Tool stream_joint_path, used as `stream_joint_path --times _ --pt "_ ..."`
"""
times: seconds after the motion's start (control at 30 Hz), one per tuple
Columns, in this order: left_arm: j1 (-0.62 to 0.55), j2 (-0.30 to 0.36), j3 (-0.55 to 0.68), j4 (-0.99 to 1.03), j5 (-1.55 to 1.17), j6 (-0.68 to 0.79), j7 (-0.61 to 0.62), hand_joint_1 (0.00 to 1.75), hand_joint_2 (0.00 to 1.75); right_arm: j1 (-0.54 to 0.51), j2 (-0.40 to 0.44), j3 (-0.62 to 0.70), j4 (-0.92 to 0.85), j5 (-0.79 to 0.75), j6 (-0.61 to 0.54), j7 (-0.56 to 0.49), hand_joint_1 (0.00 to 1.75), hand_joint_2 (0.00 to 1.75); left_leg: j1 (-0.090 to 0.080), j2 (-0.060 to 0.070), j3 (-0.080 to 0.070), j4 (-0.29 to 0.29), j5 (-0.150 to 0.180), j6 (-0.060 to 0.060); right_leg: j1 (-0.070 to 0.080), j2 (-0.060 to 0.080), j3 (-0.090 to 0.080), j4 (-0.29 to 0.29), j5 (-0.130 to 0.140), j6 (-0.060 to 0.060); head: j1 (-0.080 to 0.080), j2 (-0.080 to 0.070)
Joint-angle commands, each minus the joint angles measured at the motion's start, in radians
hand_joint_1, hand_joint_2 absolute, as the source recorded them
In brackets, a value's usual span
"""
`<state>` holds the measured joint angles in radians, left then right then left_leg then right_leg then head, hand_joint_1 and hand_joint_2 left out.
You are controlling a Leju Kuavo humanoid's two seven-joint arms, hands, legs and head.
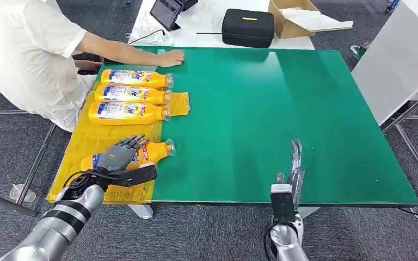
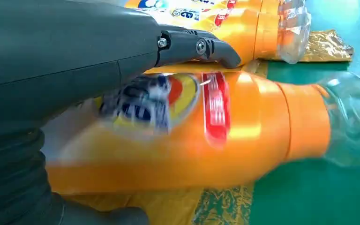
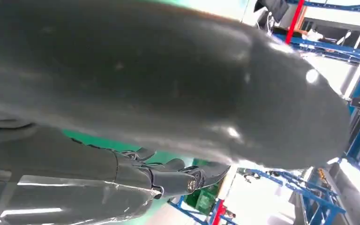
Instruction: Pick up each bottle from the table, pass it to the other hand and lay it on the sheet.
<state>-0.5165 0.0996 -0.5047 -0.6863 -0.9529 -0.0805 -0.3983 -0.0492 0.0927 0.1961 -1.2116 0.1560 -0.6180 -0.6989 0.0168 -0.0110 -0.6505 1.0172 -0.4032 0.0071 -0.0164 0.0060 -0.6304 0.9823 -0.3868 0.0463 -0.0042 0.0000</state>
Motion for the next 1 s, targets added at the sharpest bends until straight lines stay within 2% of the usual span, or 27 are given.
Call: stream_joint_path --times 0.03,0.23,0.4,0.5,0.7,0.83,0.9,0.97,1.0 --pt "-0.006 0.038 -0.078 0.004 0.024 0.049 0.001 0.00 1.75 -0.032 -0.002 0.019 0.076 -0.012 -0.005 0.001 0.00 0.00 0.000 0.003 0.007 -0.001 -0.003 0.000 0.001 0.002 0.006 -0.001 -0.002 -0.002 0.000 0.000" --pt "0.112 0.092 -0.066 -0.311 0.182 0.048 -0.013 0.00 1.75 -0.019 -0.014 0.033 0.049 -0.005 -0.024 0.001 0.00 0.00 0.000 0.004 0.005 0.000 -0.003 0.000 0.001 0.002 0.003 0.000 -0.002 -0.002 0.000 0.000" --pt "0.145 0.097 -0.059 -0.376 0.208 0.071 -0.010 0.00 1.75 -0.017 -0.015 0.032 0.047 -0.003 -0.027 0.001 0.00 0.00 0.000 0.003 0.006 0.001 -0.004 0.001 0.001 0.001 0.005 0.000 -0.003 -0.002 0.000 0.000" --pt "0.191 0.087 -0.052 -0.417 0.207 0.145 -0.016 0.00 1.75 -0.010 -0.017 0.029 0.042 -0.001 -0.032 0.001 0.00 0.00 0.000 0.003 0.003 0.000 -0.002 0.001 0.000 0.001 0.002 -0.001 -0.001 -0.002 0.000 0.000" --pt "0.191 0.087 -0.052 -0.417 0.207 0.145 -0.016 0.00 1.75 -0.010 -0.017 0.029 0.042 -0.001 -0.032 0.001 0.00 0.00 0.000 0.001 0.002 0.000 -0.001 0.000 0.001 0.000 0.001 -0.001 -0.001 -0.002 0.000 0.000" --pt "0.233 0.093 -0.050 -0.459 0.213 0.165 -0.022 0.00 1.75 -0.002 -0.023 0.027 0.032 0.002 -0.032 0.001 0.00 0.00 0.000 0.003 0.005 0.000 -0.003 0.000 0.001 0.001 0.004 -0.001 -0.002 -0.002 0.000 0.000" --pt "0.262 0.076 -0.031 -0.482 0.243 0.185 -0.036 0.00 1.75 0.006 -0.021 0.020 0.012 -0.017 0.005 0.001 0.00 0.00 0.000 0.003 0.005 0.000 -0.003 0.001 0.001 0.001 0.004 -0.001 -0.002 -0.002 0.000 0.000" --pt "0.324 -0.025 0.057 -0.520 0.433 0.158 -0.092 0.00 1.75 0.044 0.027 -0.072 -0.076 -0.140 0.256 0.001 0.00 0.00 0.000 0.002 0.004 0.000 -0.003 0.001 0.000 0.000 0.004 0.000 -0.003 -0.002 0.000 0.000" --pt "0.347 -0.081 0.097 -0.528 0.543 0.104 -0.081 0.00 1.75 0.063 0.038 -0.077 -0.146 -0.094 0.239 0.001 0.00 0.00 -0.001 0.001 0.002 0.000 -0.002 0.001 0.000 -0.001 0.001 0.000 -0.002 -0.001 0.000 0.000"
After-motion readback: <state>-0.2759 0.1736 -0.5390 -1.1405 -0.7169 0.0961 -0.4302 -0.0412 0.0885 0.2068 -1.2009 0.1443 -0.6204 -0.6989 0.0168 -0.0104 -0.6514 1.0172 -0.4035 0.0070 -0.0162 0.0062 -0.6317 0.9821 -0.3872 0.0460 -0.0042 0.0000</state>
